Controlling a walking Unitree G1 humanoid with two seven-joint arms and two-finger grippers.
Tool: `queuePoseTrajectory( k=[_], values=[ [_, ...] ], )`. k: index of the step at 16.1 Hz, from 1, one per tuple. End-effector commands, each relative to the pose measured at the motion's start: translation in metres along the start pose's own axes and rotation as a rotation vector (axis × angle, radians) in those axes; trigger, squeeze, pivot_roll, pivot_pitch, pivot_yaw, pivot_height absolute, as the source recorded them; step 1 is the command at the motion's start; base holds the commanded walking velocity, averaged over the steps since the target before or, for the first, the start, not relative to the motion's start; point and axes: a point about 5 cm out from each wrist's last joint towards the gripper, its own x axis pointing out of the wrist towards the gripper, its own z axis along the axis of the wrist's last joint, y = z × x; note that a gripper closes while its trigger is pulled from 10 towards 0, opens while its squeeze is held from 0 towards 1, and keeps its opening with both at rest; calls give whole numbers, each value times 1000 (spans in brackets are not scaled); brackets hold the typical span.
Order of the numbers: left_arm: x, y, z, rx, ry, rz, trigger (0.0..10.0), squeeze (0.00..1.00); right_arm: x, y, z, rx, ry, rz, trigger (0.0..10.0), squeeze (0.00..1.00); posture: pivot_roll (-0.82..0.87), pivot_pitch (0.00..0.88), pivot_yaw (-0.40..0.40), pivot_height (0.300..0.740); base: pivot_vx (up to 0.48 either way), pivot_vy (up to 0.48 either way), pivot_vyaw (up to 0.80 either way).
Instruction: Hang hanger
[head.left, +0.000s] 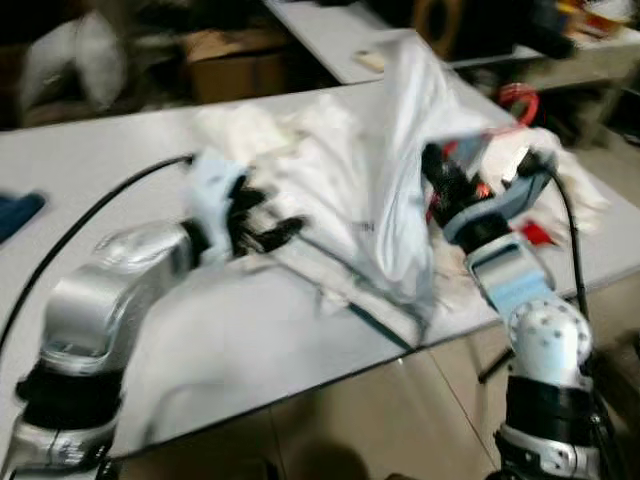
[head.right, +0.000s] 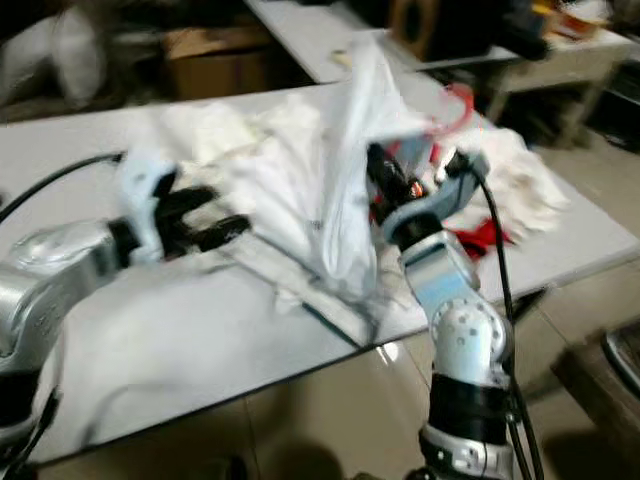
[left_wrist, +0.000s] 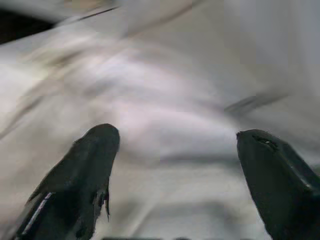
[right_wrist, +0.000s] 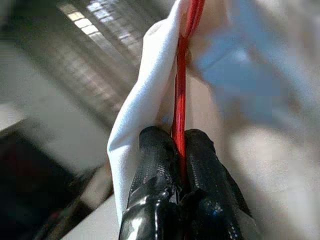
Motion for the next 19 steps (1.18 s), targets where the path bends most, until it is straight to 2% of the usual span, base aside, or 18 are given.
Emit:
queuePoseTrajectory(
  k=[1,2,3,4,5,7,9,11,16,17,19],
  values=[
    [-11,10,-9,-8,40,129,10000,1000,-3,21,8,-13,2,111,10000,0,22,0,1,740,0,0,800],
    [-15,7,-13,-1,43,165,10000,949,-5,23,9,-36,8,128,10000,0,30,1,0,740,0,0,800],
    [-15,2,-13,-34,27,188,10000,667,-6,26,11,-51,11,141,10000,0,41,5,-5,740,0,0,800],
    [-15,0,-14,-51,20,191,10000,533,-6,28,12,-57,10,151,10000,0,41,13,-5,740,0,0,800],
    [-12,-11,-22,-107,-11,178,10000,0,-8,44,20,-72,-10,207,10000,0,14,27,4,740,0,0,800],
    [-6,-20,-28,-113,-15,195,10000,0,-8,56,32,-91,-37,244,10000,0,-2,37,9,740,0,0,800],
    [1,-30,-25,-124,-43,187,10000,0,-11,64,41,-118,-55,266,10000,0,-10,43,-4,740,0,0,800],
    [4,-33,-24,-103,-50,196,10000,0,-12,64,44,-141,-52,257,10000,0,-7,31,-12,740,0,0,800],
    [9,-33,-21,-76,-69,209,10000,0,-10,66,44,-128,-20,253,10000,0,-11,20,-20,740,0,0,800],
    [9,-35,-20,-66,-69,206,10000,0,-10,65,47,-164,-35,229,10000,0,-13,21,-20,740,0,0,800],
    [10,-37,-20,-53,-74,201,10000,0,-11,66,49,-166,-51,237,10000,0,-15,21,-22,740,0,0,800]
  ],
)
